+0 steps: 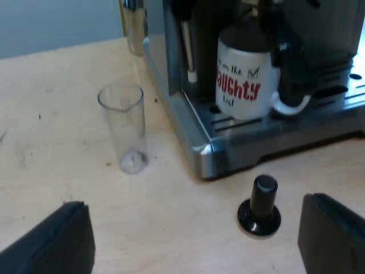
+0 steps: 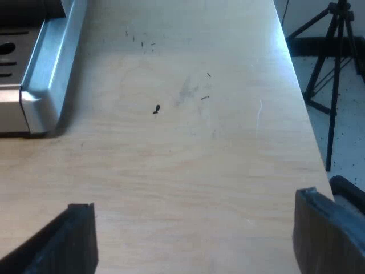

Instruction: Remove mug from coffee machine

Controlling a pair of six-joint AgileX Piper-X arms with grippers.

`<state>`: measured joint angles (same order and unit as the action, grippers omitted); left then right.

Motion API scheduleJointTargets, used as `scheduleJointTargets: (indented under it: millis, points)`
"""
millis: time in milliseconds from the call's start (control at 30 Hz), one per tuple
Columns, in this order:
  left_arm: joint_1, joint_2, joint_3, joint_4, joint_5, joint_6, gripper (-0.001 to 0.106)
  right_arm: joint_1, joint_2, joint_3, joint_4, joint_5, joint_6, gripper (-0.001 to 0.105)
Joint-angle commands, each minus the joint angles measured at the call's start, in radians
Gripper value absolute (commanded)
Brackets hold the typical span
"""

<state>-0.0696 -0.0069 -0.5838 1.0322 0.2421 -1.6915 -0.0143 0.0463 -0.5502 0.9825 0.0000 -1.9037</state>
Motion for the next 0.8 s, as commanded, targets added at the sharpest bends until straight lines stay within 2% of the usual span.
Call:
scheduleJointTargets:
  millis: [33, 133, 267, 533, 667, 800]
  points:
    - [0.000, 0.039, -0.028, -0.014, 0.037, -0.003, 0.079, 0.022, 0.051, -0.049, -0.011, -0.009, -0.031, 0.071]
    - [0.000, 0.088, -0.048, -0.014, 0.067, -0.003, 0.079, 0.053, 0.107, -0.086, -0.011, -0.021, -0.066, 0.071]
    - [-0.010, 0.139, -0.069, -0.044, 0.079, -0.003, 0.079, 0.103, 0.177, -0.137, -0.014, -0.046, -0.075, 0.071]
    - [-0.065, 0.243, -0.074, -0.188, 0.114, -0.003, 0.079, 0.233, 0.345, -0.240, -0.046, -0.092, -0.080, 0.071]
    - [-0.067, 0.286, -0.074, -0.237, 0.122, -0.003, 0.079, 0.301, 0.403, -0.258, -0.119, -0.095, -0.083, 0.071]
    - [-0.067, 0.338, -0.074, -0.286, 0.167, -0.003, 0.079, 0.394, 0.462, -0.258, -0.196, -0.095, -0.083, 0.071]
